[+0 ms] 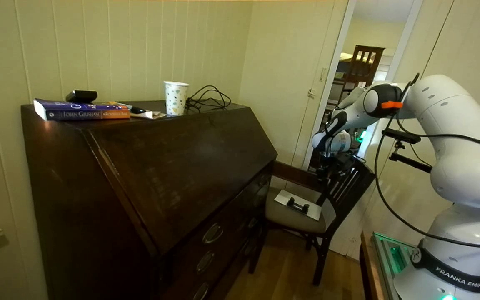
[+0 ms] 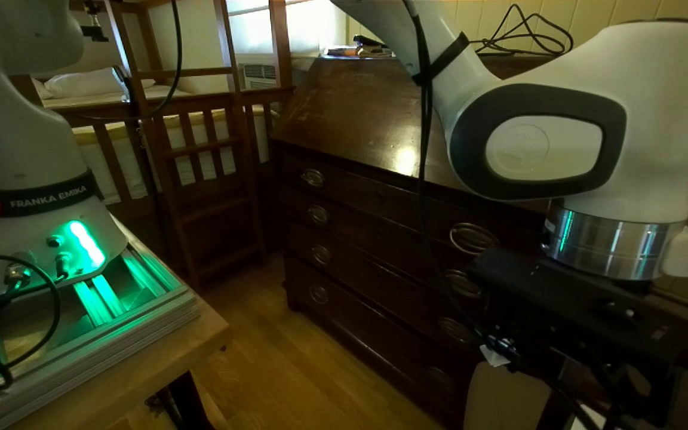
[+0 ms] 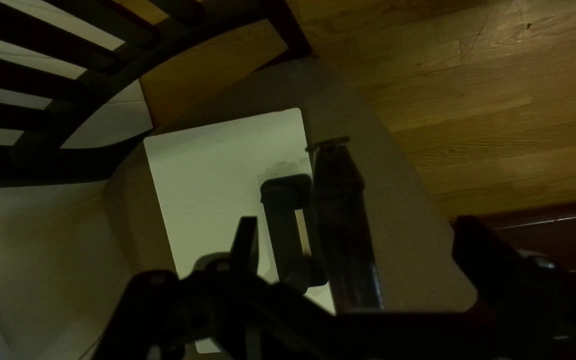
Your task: Move the wooden rail on the right backwards.
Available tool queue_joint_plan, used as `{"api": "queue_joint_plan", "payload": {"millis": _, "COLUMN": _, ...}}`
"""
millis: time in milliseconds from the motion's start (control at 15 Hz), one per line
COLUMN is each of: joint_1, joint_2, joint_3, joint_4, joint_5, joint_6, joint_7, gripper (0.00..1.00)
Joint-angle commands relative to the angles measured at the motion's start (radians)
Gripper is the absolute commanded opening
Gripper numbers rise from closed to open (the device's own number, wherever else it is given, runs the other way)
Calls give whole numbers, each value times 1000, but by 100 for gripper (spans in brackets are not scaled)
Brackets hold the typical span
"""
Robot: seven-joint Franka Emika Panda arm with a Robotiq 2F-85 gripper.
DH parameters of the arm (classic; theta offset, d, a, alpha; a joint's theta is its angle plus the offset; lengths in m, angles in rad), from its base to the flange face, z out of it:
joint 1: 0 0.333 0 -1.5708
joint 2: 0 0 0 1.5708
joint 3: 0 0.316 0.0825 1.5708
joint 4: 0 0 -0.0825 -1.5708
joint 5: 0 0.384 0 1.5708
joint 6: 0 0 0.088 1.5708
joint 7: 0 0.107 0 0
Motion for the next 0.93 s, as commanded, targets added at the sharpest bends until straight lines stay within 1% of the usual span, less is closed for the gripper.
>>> {"api": "queue_joint_plan", "payload": {"millis": 0, "joint_1": -28, "joint_2": 12, "joint_3": 22, "joint_4": 29, "joint_5": -42, "joint_6": -6, "joint_7": -43, "gripper": 100}}
{"api": "queue_joint_plan", "payload": {"millis": 133, "joint_1": -48, "joint_2": 13, "joint_3": 44, "joint_4": 31, "joint_5": -36, "joint_6": 17, "joint_7": -86, "gripper": 100}}
{"api": "queue_joint_plan", "payload": {"millis": 267, "joint_1": -76, "joint_2": 16, "joint_3": 81, "joint_4": 34, "joint_5": -13, "joint_6": 31, "joint_7": -134, "gripper": 100}}
{"api": "queue_joint_plan", "payload": {"millis": 400, "joint_1": -92, "joint_2": 18, "joint_3": 106, "joint_4": 38, "joint_5": 3, "joint_6": 21, "joint_7": -141, "gripper": 100}}
{"api": "queue_joint_plan", "payload": {"millis": 533, "joint_1": -86, "joint_2": 15, "joint_3": 97, "joint_4": 46, "joint_5": -4, "joint_6": -22, "joint_7": -104, "gripper": 100}}
{"api": "queue_joint_plan", "payload": {"millis": 600, "joint_1": -76, "joint_2": 7, "joint_3": 90, "joint_4": 21, "joint_5": -17, "joint_6": 8, "joint_7": -101, "gripper": 100}}
{"api": "queue_joint_plan", "payload": {"millis": 733, "joint_1": -77, "joint_2": 9, "joint_3": 90, "joint_4": 25, "joint_5": -17, "joint_6": 1, "joint_7": -101, "gripper": 100}}
{"api": "queue_joint_plan", "payload": {"millis": 800, "joint_1": -67, "joint_2": 25, "joint_3": 77, "joint_4": 38, "joint_5": -25, "joint_6": 19, "joint_7": -80, "gripper": 100}}
{"api": "queue_joint_plan", "payload": {"millis": 867, "joint_1": -69, "joint_2": 33, "joint_3": 80, "joint_4": 45, "joint_5": -23, "joint_6": 23, "joint_7": -81, "gripper": 100}}
